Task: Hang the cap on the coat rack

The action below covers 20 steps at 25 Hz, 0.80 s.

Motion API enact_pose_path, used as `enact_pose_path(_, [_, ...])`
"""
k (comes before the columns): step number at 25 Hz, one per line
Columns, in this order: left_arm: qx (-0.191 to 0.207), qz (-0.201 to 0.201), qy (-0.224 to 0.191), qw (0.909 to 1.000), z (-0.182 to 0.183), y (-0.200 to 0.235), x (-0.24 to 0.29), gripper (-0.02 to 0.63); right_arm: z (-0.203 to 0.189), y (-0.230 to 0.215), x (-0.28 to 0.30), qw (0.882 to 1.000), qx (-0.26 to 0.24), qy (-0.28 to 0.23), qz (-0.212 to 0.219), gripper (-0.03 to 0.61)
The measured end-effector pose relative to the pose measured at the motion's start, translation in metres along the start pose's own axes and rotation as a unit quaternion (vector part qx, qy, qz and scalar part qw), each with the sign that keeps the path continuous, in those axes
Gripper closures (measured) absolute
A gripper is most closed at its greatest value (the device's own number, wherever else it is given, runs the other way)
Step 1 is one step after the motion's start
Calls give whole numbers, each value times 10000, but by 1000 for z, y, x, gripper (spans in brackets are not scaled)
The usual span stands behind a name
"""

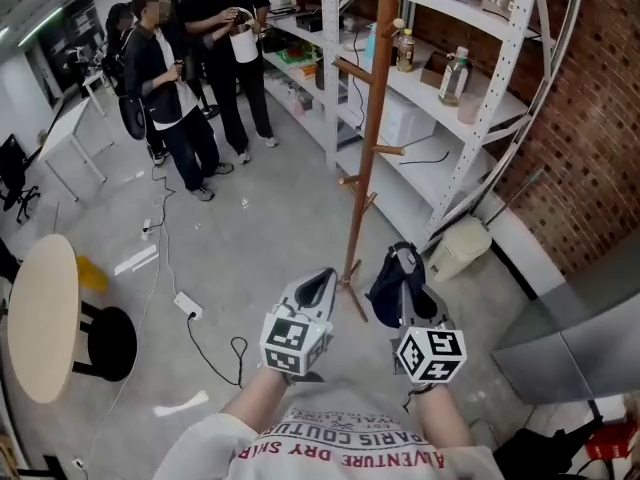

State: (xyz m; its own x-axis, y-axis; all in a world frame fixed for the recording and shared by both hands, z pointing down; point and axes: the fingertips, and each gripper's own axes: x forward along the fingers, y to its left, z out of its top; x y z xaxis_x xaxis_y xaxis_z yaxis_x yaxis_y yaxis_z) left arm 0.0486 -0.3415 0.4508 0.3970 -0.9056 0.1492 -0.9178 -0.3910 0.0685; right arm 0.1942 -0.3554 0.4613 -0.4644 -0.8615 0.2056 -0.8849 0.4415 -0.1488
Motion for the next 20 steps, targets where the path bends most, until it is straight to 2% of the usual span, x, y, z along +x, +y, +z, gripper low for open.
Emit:
enact_pose_path(8, [161, -198, -314, 9992, 29, 13, 32, 607, 50, -18, 32, 9989, -206, -422, 0, 558])
enact_pose_path(14, [252, -230, -450, 9984, 46, 40, 49, 607, 128, -5, 47, 9924, -647, -1045, 102, 558])
enact_pose_path(20, [248, -379, -399, 9982, 51, 49, 65, 607, 200, 7, 63, 9836, -873, -1568, 174, 558])
